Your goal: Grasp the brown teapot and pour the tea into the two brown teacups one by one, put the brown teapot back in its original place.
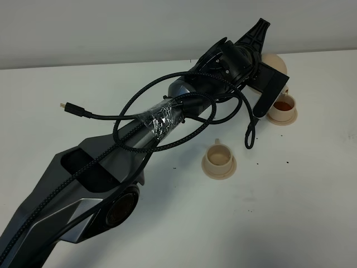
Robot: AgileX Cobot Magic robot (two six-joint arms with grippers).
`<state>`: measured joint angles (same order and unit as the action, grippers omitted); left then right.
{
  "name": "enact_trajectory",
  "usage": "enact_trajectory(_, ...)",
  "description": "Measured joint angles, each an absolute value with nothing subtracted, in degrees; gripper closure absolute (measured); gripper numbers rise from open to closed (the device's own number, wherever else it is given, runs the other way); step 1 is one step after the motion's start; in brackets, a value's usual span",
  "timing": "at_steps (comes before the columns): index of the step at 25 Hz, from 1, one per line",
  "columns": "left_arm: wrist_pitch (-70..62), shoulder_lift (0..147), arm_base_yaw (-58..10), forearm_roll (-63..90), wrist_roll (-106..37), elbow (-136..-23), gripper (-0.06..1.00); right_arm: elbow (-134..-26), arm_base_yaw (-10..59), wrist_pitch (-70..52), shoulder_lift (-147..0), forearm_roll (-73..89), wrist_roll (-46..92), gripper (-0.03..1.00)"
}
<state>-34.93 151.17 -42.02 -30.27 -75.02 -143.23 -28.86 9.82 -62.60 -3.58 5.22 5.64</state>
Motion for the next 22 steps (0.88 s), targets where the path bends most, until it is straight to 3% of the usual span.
enact_trajectory(22, -34.9, 151.2, -42.2, -31.8, -75.4, -143.2, 0.82, -28.9, 9.8, -62.6, -3.6, 5.2, 5.6, 0.73)
